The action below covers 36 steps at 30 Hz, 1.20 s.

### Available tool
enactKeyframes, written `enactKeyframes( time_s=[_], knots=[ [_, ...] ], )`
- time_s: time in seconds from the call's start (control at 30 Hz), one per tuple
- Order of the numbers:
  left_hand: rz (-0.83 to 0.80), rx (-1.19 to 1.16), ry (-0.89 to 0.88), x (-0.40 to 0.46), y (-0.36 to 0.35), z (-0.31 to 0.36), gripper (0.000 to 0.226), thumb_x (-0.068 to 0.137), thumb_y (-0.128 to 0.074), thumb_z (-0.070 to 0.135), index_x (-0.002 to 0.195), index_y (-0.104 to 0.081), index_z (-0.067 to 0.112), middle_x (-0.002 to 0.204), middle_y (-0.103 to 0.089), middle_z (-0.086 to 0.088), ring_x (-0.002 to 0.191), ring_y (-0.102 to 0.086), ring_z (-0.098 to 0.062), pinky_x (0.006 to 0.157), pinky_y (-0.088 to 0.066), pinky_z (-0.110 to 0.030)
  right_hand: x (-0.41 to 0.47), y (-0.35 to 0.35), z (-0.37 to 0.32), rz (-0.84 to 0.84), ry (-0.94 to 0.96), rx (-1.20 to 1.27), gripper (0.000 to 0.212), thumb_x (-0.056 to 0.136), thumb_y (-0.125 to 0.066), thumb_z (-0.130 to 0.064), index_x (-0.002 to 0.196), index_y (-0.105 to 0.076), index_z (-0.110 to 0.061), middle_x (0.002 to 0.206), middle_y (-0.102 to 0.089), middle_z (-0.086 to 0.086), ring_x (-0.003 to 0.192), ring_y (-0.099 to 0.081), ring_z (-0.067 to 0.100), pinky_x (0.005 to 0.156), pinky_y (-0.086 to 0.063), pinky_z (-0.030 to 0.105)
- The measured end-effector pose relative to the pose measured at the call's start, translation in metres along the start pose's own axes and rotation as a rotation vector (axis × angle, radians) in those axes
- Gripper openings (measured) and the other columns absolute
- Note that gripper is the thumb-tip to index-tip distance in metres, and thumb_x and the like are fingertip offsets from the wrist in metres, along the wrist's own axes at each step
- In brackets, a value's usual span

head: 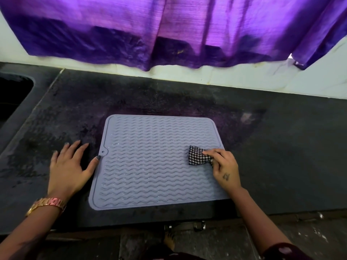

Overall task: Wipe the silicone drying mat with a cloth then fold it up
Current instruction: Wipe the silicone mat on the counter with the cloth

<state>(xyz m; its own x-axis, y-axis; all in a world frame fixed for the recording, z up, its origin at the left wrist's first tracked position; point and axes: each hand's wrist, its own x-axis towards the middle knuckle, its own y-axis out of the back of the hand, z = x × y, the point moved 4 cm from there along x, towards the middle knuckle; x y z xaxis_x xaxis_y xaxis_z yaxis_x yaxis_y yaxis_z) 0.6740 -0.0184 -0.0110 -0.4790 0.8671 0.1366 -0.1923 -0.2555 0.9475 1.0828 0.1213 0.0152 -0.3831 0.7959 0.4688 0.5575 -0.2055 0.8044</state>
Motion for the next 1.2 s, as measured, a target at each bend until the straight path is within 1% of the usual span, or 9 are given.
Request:
enactKeyframes(
  time_s=[0.1,0.27,0.43,0.57,0.7,0.87,1.0,1.1,1.2],
  knots=[
    [0.001,0.004,-0.001,-0.001,0.001,0.002,0.088,0.075,-0.019,0.072,0.137,-0.047,0.016,0.148,-0.039,-0.009,0.141,-0.024,-0.029,0.115,-0.01,-0.046,0.015,-0.001,0.007,0.063,0.02,0.011,0.053,0.068,-0.056,0.017,0.105,-0.071,-0.019,0.103,-0.066,0.002,0.091,-0.054,0.016,0.084,-0.042,0.023],
    [0.004,0.007,0.007,0.0,0.002,0.001,0.087,0.075,-0.02,0.072,0.135,-0.05,0.016,0.146,-0.041,-0.009,0.14,-0.027,-0.029,0.115,-0.011,-0.046,0.036,-0.017,0.006,0.014,0.011,0.0,0.048,0.073,-0.056,0.019,0.105,-0.071,-0.014,0.1,-0.067,0.006,0.089,-0.059,0.025,0.082,-0.044,0.03],
    [0.004,0.02,0.013,0.001,0.001,0.0,0.085,0.076,-0.021,0.071,0.134,-0.051,0.017,0.146,-0.042,-0.008,0.14,-0.028,-0.029,0.115,-0.012,-0.045,0.061,-0.018,0.019,0.046,-0.02,0.024,0.049,0.072,-0.054,0.018,0.104,-0.071,-0.014,0.101,-0.067,0.006,0.09,-0.059,0.026,0.081,-0.033,0.017],
    [-0.001,0.03,0.016,0.002,0.002,0.0,0.084,0.076,-0.021,0.071,0.133,-0.051,0.018,0.145,-0.043,-0.008,0.139,-0.029,-0.029,0.114,-0.012,-0.045,0.073,-0.034,0.019,-0.028,-0.04,0.008,0.044,0.076,-0.054,0.015,0.105,-0.071,-0.014,0.101,-0.067,0.008,0.09,-0.059,0.031,0.08,-0.036,0.026],
    [0.003,0.035,0.021,0.002,0.003,0.001,0.082,0.076,-0.022,0.07,0.132,-0.053,0.018,0.144,-0.045,-0.008,0.138,-0.031,-0.029,0.114,-0.013,-0.045,0.091,-0.032,0.026,0.002,-0.028,0.031,0.045,0.074,-0.054,0.015,0.103,-0.071,-0.014,0.099,-0.067,0.007,0.087,-0.058,0.03,0.078,-0.036,0.026],
    [0.005,0.029,0.025,0.001,0.006,0.004,0.081,0.077,-0.024,0.07,0.13,-0.054,0.019,0.143,-0.046,-0.007,0.137,-0.033,-0.029,0.114,-0.015,-0.046,0.107,-0.047,0.028,-0.07,-0.122,-0.019,0.041,0.082,-0.051,0.006,0.112,-0.067,-0.018,0.107,-0.063,0.011,0.095,-0.053,0.034,0.084,-0.043,0.041],
    [0.015,0.02,0.032,0.0,0.009,0.006,0.081,0.076,-0.024,0.069,0.13,-0.055,0.018,0.143,-0.046,-0.007,0.137,-0.033,-0.028,0.114,-0.014,-0.045,0.122,-0.05,0.032,-0.13,-0.152,-0.042,0.04,0.083,-0.051,0.001,0.113,-0.065,-0.022,0.108,-0.062,0.011,0.099,-0.052,0.034,0.084,-0.042,0.04],
    [0.018,0.012,0.033,0.001,0.009,0.007,0.081,0.076,-0.024,0.069,0.13,-0.055,0.018,0.143,-0.046,-0.006,0.138,-0.033,-0.028,0.114,-0.013,-0.044,0.126,-0.042,0.042,-0.041,-0.274,-0.132,0.039,0.085,-0.05,-0.002,0.116,-0.063,-0.021,0.11,-0.06,0.016,0.095,-0.051,0.039,0.079,-0.045,0.043],
    [0.017,0.013,0.034,0.0,0.009,0.006,0.081,0.076,-0.023,0.07,0.131,-0.054,0.019,0.144,-0.045,-0.006,0.138,-0.031,-0.027,0.115,-0.012,-0.044,0.124,-0.046,0.044,-0.128,-0.389,-0.223,0.036,0.092,-0.045,-0.01,0.124,-0.055,-0.024,0.117,-0.053,0.017,0.102,-0.045,0.04,0.083,-0.043,0.047]
  ],
)
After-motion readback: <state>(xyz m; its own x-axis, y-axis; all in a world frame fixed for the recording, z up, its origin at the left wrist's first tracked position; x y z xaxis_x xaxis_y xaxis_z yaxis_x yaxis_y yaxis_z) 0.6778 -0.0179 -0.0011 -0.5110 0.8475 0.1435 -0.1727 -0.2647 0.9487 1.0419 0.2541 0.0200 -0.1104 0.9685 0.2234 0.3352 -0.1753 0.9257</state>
